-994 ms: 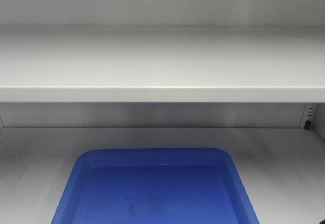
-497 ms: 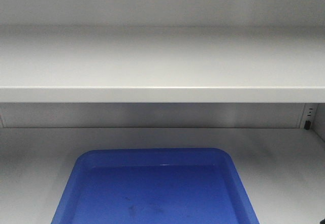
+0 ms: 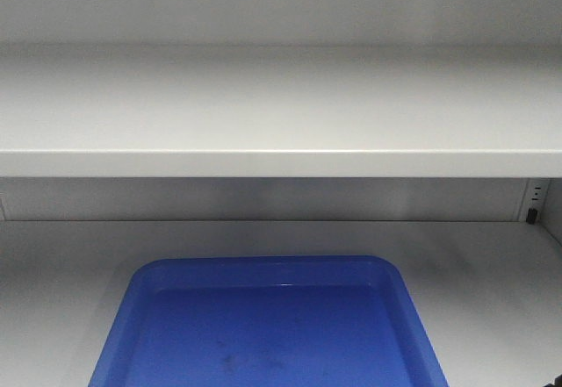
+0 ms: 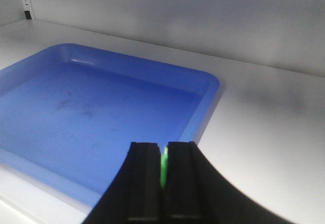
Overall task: Sort red and green spoons into left cabinet
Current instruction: 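Approach the open cabinet shelf with the blue tray, then lower both grippers with the spoons over the blue tray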
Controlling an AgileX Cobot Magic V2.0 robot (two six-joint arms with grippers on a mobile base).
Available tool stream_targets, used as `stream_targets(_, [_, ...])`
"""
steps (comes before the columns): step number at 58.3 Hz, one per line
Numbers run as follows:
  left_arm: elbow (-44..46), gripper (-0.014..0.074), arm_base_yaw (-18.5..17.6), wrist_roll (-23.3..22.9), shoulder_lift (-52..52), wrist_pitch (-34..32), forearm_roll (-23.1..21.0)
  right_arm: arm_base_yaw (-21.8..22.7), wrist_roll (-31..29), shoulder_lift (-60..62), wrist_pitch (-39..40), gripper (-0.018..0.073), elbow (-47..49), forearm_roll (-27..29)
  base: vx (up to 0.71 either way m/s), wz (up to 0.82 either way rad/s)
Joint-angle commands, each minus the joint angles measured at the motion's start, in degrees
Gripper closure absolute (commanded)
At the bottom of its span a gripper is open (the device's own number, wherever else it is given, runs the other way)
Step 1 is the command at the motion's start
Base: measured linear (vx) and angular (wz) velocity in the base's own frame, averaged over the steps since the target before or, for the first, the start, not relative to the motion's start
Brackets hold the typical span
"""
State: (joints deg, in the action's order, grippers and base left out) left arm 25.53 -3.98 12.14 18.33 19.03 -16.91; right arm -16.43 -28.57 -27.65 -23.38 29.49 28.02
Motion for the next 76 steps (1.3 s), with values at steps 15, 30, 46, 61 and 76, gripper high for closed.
stream_targets(15, [1.56,0.06,0.08,-0.06,0.53,-3.84,-1.34,0.04,-0.09,-0.47,4.42,0.0563,1.84,4.59,0.0,0.0])
stream_targets(30, [1.8,0.06,0.08,-0.56,1.14,-9.18,-8.33,-0.02,-2.04,-4.67,7.87,0.0563,1.97,8.58,0.0,0.0])
stream_targets(46, [8.49,0.06,-1.37,18.57,10.64,-4.99,-27.16,-0.02,-22.27,-12.55,9.42,0.0563,7.59,26.34,0.0,0.0])
stream_targets(61, [14.17,0.06,-4.56,52.63,23.94,5.06,-61.59,-0.02,-46.3,-22.99,2.8,0.0563,10.8,53.81,0.0,0.0])
stream_targets(76, [14.65,0.06,-4.9,67.36,33.75,14.99,-81.94,-0.02,-69.43,-30.4,-6.2,0.0563,11.69,73.96,0.0,0.0])
